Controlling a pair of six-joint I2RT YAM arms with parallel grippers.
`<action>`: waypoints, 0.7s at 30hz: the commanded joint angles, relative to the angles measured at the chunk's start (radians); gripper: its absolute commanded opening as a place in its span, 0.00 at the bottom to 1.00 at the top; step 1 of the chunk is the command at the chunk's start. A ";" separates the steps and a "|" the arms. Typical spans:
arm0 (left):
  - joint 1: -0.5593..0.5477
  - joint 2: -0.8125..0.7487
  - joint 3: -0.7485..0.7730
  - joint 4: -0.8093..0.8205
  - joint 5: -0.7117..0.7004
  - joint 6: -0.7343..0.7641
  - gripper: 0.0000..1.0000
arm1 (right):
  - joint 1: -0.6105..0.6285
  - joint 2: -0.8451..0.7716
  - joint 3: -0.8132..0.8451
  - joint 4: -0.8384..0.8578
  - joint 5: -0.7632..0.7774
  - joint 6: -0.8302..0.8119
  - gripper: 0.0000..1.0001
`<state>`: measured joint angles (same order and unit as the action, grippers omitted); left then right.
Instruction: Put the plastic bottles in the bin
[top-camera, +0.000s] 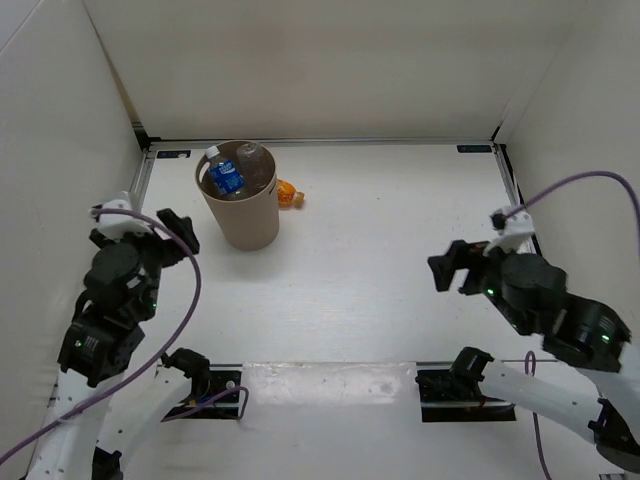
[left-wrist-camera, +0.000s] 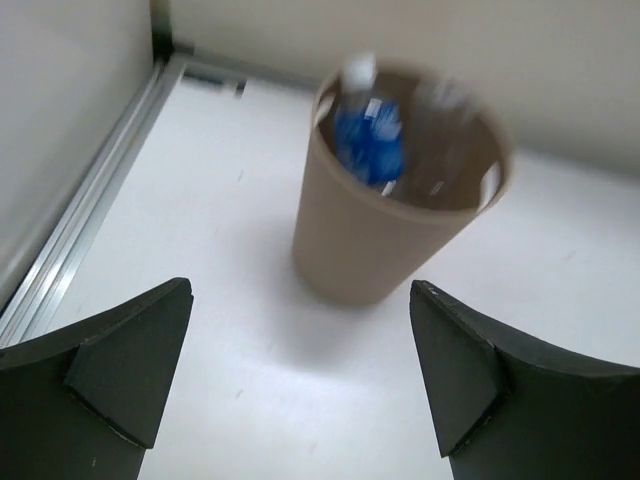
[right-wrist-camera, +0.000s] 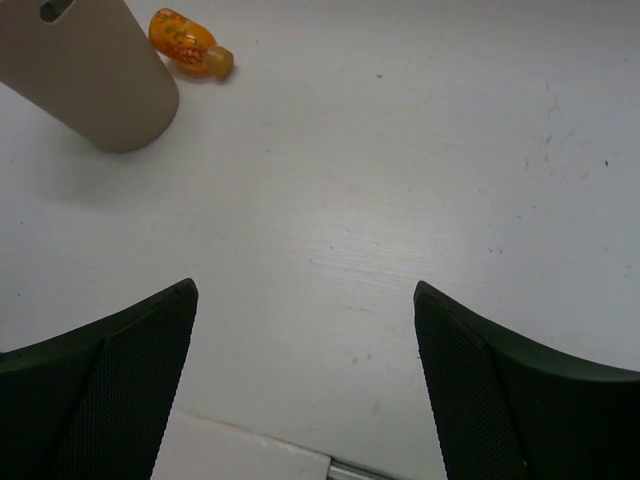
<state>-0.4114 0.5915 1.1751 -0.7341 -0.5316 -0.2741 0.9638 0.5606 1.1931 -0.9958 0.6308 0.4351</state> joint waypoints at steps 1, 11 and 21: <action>0.005 0.025 -0.103 -0.154 0.002 0.004 1.00 | -0.002 0.158 -0.062 0.333 -0.031 -0.102 0.90; -0.040 -0.061 -0.167 -0.163 -0.034 -0.023 1.00 | -0.496 0.833 0.152 0.723 -0.944 -0.179 0.90; -0.043 -0.094 -0.176 -0.172 -0.077 -0.037 1.00 | -0.482 1.449 0.646 0.610 -1.137 -0.412 0.90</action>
<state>-0.4484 0.5072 0.9958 -0.9054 -0.5781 -0.3012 0.4854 1.9675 1.7844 -0.3843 -0.3950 0.1181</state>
